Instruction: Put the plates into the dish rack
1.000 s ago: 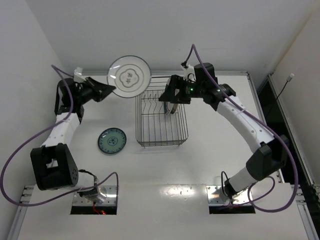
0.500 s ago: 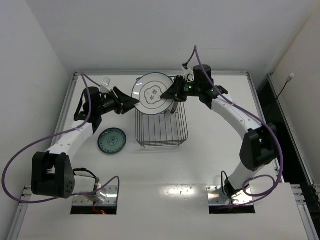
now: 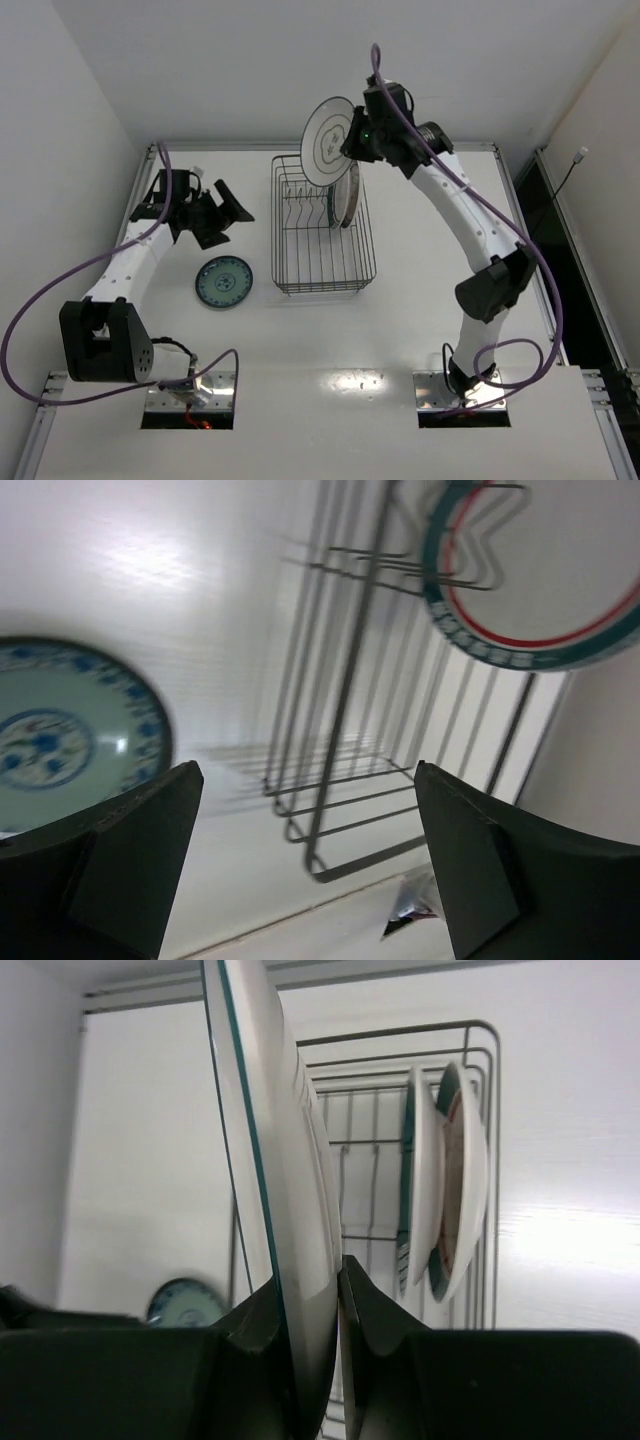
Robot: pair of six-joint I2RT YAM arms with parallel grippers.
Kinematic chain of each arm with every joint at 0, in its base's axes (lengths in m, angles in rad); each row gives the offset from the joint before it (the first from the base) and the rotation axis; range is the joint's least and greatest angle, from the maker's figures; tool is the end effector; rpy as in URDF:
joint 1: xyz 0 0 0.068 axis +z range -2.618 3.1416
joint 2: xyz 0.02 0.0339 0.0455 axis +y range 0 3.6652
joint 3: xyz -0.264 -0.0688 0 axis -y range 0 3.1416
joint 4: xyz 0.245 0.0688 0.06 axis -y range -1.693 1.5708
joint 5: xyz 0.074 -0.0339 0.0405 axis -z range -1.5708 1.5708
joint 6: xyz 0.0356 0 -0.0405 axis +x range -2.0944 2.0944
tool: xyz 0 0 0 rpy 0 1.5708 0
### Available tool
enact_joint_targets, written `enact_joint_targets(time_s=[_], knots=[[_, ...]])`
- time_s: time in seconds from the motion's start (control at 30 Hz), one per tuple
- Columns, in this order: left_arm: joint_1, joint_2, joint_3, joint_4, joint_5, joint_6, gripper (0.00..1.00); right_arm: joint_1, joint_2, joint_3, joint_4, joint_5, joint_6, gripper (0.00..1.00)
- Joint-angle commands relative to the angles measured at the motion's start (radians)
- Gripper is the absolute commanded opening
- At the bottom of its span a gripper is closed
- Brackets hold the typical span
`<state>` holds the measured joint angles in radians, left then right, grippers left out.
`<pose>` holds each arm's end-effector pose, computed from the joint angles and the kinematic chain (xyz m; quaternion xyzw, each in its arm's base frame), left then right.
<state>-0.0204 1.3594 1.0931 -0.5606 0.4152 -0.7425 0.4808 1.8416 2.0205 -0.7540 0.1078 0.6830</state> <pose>0.2886 -0.0203 0.2866 -0.2520 0.8793 -0.3106 0.2586 0.3678 0.1875 0.4110 0.1141 0.8703 0.2225 0.4244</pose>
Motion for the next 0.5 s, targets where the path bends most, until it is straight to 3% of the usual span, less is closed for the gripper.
enact_joint_targets(time_s=[0.0,0.13,0.33,0.47], knots=[[0.028,-0.036,0.015,-0.154,-0.087,0.098,0.85,0.071,0.125,0.152,-0.2,0.284,-0.083,0.0],[0.065,-0.054,0.014,-0.19,-0.112,0.121,0.85,0.114,0.228,0.271,-0.251,0.435,-0.129,0.0],[0.112,-0.085,0.005,-0.234,-0.121,0.152,0.85,0.151,0.254,0.245,-0.24,0.595,-0.152,0.0],[0.135,-0.085,-0.022,-0.234,-0.112,0.163,0.85,0.162,0.281,0.217,-0.209,0.624,-0.168,0.0]])
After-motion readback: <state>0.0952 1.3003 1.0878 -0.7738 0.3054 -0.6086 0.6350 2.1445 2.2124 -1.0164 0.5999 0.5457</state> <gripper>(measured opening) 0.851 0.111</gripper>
